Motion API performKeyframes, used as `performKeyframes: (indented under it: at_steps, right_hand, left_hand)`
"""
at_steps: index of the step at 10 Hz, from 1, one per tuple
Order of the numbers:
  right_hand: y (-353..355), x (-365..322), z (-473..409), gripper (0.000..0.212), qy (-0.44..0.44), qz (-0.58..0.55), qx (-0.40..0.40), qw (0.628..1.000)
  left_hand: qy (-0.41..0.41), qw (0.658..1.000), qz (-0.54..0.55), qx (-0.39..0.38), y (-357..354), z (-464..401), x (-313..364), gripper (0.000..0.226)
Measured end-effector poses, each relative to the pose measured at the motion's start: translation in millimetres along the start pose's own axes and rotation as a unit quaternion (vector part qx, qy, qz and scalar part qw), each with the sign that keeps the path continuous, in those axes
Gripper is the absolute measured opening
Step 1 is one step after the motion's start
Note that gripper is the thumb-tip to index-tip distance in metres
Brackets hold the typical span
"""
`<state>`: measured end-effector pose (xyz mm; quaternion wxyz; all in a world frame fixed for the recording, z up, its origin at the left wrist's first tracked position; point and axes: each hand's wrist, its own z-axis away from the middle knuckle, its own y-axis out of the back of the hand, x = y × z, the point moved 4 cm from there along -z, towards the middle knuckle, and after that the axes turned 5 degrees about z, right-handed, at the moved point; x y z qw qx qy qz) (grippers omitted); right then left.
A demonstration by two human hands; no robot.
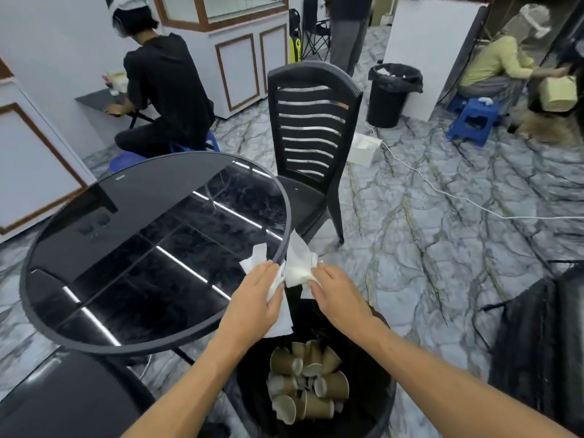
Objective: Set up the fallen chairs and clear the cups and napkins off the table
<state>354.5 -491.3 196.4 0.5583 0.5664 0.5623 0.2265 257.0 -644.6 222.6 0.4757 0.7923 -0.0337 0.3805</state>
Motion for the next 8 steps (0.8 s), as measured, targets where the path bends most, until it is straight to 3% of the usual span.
performKeyframes:
  at_steps: [3, 4, 6, 8]
  right_hand:
    - [-1.1, 27.6, 53.3, 0.016, -0.036, -0.011, -0.016, 0.999]
    - [-4.4, 32.2, 67.5, 0.021, -0.047, -0.012, -0.031, 0.998]
    - [-33.0, 36.7, 86.1, 0.048, -0.08, 0.024, -0.089, 0.993]
    - [-48.3, 29.0, 88.4, 0.059, -0.092, 0.029, -0.12, 0.988]
  left_hand:
    - [-0.022, 0.996, -0.035, -0.079, -64.3, 27.0, 13.0, 0.055]
    - [0.009, 0.995, -0.02, -0.098, -77.8, 35.2, 13.0, 0.058]
    - [0.055, 0.988, 0.006, -0.146, -101.4, 52.3, 0.5, 0.059]
    - [0.062, 0.988, 0.01, -0.142, -94.0, 58.6, -11.2, 0.058]
